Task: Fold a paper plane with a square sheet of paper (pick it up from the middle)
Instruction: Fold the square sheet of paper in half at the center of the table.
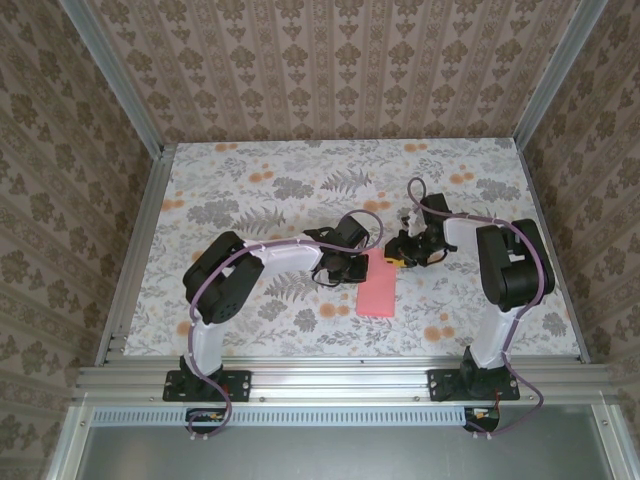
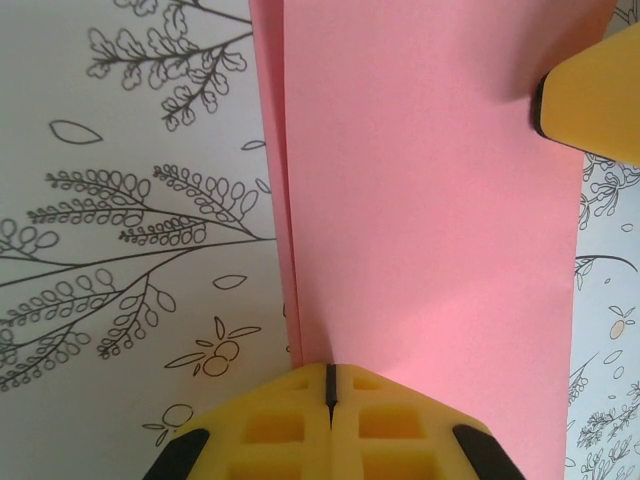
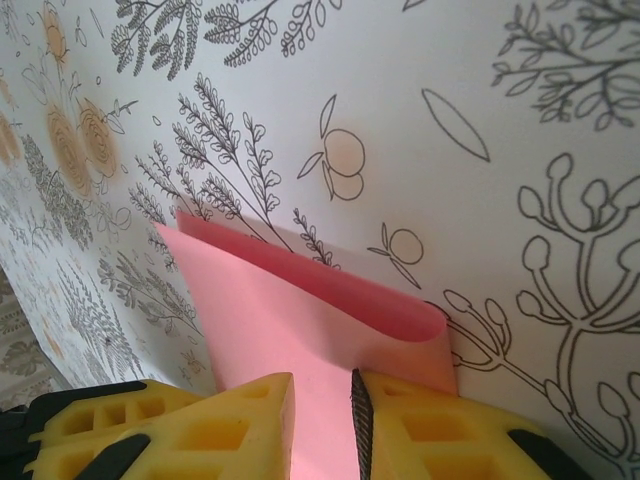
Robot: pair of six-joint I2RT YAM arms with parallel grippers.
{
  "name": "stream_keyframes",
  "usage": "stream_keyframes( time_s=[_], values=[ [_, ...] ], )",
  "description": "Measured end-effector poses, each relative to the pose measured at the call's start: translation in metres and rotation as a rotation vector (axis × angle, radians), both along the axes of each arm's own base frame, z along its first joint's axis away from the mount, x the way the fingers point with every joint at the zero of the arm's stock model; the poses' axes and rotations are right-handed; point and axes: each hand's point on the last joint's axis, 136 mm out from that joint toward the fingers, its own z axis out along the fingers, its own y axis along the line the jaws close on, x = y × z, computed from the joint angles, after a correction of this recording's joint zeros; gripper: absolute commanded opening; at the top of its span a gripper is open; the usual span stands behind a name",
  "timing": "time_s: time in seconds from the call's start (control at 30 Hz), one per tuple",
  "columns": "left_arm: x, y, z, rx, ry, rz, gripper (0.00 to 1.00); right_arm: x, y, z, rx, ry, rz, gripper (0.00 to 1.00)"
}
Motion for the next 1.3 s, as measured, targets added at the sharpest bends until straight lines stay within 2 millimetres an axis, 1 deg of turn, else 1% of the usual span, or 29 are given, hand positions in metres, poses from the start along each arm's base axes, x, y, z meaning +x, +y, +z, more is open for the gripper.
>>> stream_keyframes(
  time_s=[0.1, 0.23, 0.3, 0.4, 0.57, 0.6, 0.9, 1.13, 1.23, 1.3],
  values=[
    [0.000, 0.000, 0.000, 0.001, 0.000, 0.000, 0.02, 0.000, 0.000, 0.008, 0.002, -0.009, -0.003, 0.26],
    [0.000, 0.000, 0.000, 0.001, 0.000, 0.000, 0.02, 0.016, -0.002, 0.026, 0.009, -0.067, -0.012, 0.26],
    [0.000, 0.000, 0.000, 0.001, 0.000, 0.000, 0.02, 0.022, -0.002, 0.030, 0.010, -0.083, -0.016, 0.25],
    [0.000, 0.000, 0.000, 0.001, 0.000, 0.000, 0.02, 0.022, -0.004, 0.024, 0.009, -0.072, -0.019, 0.25],
    [0.000, 0.000, 0.000, 0.001, 0.000, -0.001, 0.02, 0.018, -0.008, -0.001, -0.024, -0.009, -0.027, 0.25],
    [0.000, 0.000, 0.000, 0.001, 0.001, -0.001, 0.02, 0.018, -0.008, -0.002, -0.022, -0.006, -0.026, 0.25],
    [0.000, 0.000, 0.000, 0.006, 0.003, -0.001, 0.02, 0.018, -0.008, 0.002, -0.023, -0.013, -0.025, 0.25],
    [0.000, 0.000, 0.000, 0.011, 0.000, 0.001, 0.02, 0.025, -0.007, 0.020, -0.014, -0.058, -0.027, 0.25],
    [0.000, 0.000, 0.000, 0.011, 0.000, 0.001, 0.02, 0.026, -0.008, 0.017, -0.025, -0.049, -0.030, 0.24],
    [0.000, 0.000, 0.000, 0.011, 0.000, 0.001, 0.02, 0.025, -0.011, 0.006, -0.045, -0.025, -0.035, 0.24]
  ],
)
